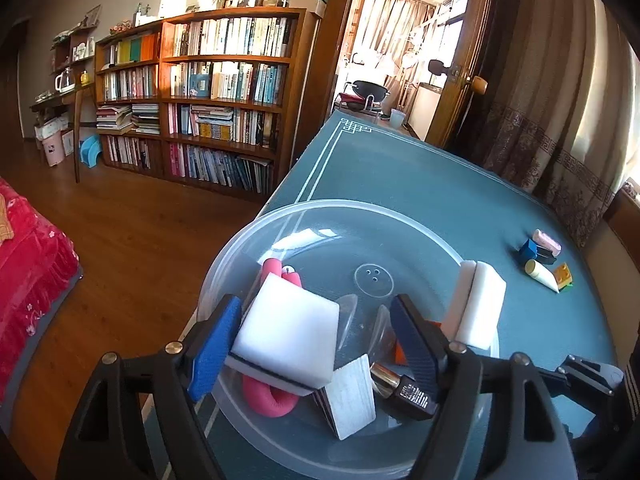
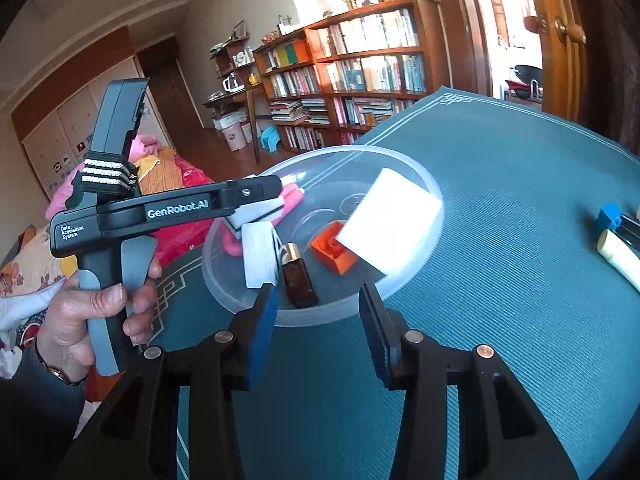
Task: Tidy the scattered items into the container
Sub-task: 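Open both grippers to drop the bottle and sponge into the bowl, then move the right gripper to the yellow toy brick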
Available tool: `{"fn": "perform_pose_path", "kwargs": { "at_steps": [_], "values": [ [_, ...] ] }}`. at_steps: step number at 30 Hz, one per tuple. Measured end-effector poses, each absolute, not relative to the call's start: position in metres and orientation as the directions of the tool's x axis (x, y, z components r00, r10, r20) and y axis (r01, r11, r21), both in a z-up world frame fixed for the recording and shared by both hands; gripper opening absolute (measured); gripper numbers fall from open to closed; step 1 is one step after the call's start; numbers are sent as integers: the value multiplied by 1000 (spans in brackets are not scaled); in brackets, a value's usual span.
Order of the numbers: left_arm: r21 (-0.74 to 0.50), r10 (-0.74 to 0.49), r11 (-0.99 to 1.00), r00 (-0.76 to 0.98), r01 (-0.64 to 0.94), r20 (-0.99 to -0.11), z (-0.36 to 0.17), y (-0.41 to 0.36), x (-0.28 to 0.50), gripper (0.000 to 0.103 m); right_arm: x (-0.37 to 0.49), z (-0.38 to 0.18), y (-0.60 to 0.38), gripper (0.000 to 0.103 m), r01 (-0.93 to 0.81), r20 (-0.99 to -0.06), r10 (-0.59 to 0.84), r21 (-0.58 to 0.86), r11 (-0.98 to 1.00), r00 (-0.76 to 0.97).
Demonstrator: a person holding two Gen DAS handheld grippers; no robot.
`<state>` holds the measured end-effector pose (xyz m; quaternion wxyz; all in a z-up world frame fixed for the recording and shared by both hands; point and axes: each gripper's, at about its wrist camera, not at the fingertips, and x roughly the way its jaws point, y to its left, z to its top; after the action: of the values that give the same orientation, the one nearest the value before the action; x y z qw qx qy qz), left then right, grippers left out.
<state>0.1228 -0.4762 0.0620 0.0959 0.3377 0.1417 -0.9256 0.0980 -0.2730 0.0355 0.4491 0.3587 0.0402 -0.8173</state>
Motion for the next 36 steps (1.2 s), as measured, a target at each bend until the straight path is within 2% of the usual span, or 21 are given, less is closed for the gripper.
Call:
{"fn": "perform_pose_path", "kwargs": {
  "at_steps": [4, 11, 14, 15, 18, 33, 36],
  "values": [
    [-173, -129, -933, -743, 316, -657, 65, -476, 124, 83, 90, 32, -260, 46, 729, -621, -701, 289, -621, -351],
    [-16, -271, -929, -711, 369, -649, 72, -457, 117, 86, 80, 29, -243, 46, 678, -618, -692, 327, -658, -373],
    [38, -307, -929, -711, 367, -633, 76, -446, 115, 97, 76, 27, -236, 46, 658, -621, -686, 340, -672, -379],
    [56, -321, -928, -714, 368, -623, 78, -442, 115, 103, 74, 26, -234, 46, 652, -622, -685, 345, -676, -381],
    [101, -346, -928, -724, 360, -596, 84, -430, 115, 103, 71, 26, -226, 46, 636, -621, -680, 353, -686, -390],
    [148, -305, -951, -746, 271, -592, 89, -379, 102, 103, 65, 26, -190, 46, 554, -620, -643, 372, -745, -449],
    [154, -290, -956, -751, 248, -593, 89, -368, 100, 103, 62, 24, -177, 50, 528, -622, -633, 382, -759, -461]
  ]
}}
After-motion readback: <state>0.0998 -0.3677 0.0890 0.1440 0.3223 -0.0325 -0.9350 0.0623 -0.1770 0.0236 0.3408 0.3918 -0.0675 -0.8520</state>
